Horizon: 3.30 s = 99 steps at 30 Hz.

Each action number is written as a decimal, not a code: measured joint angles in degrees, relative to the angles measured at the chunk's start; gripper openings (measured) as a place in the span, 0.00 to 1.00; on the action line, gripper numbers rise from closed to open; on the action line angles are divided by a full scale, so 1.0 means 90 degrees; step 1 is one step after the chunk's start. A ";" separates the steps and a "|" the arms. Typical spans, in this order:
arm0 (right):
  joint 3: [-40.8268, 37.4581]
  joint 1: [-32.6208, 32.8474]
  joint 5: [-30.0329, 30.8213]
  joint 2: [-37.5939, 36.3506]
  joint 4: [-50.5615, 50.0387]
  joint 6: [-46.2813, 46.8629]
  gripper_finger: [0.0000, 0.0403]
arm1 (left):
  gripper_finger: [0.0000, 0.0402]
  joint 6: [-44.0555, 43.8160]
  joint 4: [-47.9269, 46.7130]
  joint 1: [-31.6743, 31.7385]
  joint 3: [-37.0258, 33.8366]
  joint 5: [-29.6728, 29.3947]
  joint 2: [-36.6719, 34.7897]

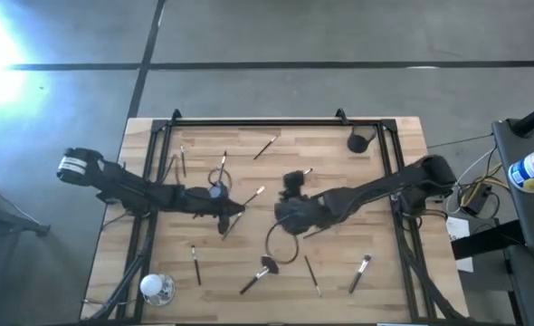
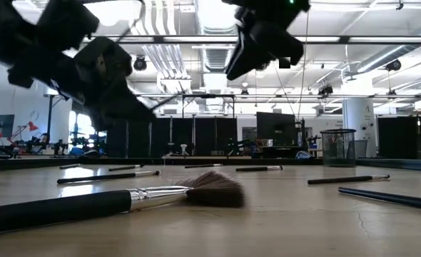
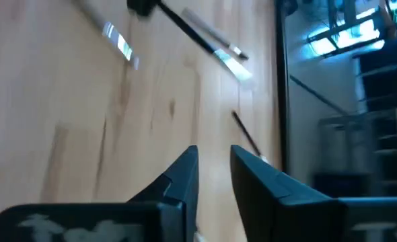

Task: Put items in baskets/containers
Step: Put the liner brush into the pen holder

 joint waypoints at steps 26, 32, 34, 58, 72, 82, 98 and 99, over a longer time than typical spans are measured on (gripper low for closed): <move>-0.4007 -0.1805 -0.3539 -0.1391 0.9458 0.2562 0.49 | 0.02 0.1932 0.4279 0.1274 0.1043 0.1332 0.2182; -0.3649 -0.1880 -0.3464 -0.1391 0.9322 0.2499 0.44 | 0.02 0.2137 0.4072 0.1311 0.1235 0.1370 0.2127; -0.3571 -0.1884 -0.3419 -0.1391 0.9233 0.2399 0.40 | 0.02 0.2199 0.4051 0.1315 0.1230 0.1371 0.2103; -0.3703 -0.1885 -0.2092 -0.2364 0.7372 0.1413 0.03 | 0.34 0.2446 0.3142 0.1342 0.0798 0.1343 0.1608; -0.4179 -0.4199 0.0276 -0.5463 0.2561 0.3198 0.02 | 0.35 0.2548 0.3249 0.1353 0.0055 0.1312 0.1457; -0.4199 -0.6317 -0.0394 -0.4920 0.2319 0.3446 0.02 | 0.35 0.2536 0.3247 0.1350 0.0035 0.1308 0.1412; -0.4047 -0.7030 -0.0942 -0.3396 0.1674 0.4123 0.03 | 0.35 0.2543 0.3179 0.1350 0.0038 0.1295 0.1412; -0.4015 -0.7028 -0.0931 -0.3334 0.1638 0.4130 0.03 | 0.35 0.2552 0.3169 0.1350 0.0038 0.1293 0.1412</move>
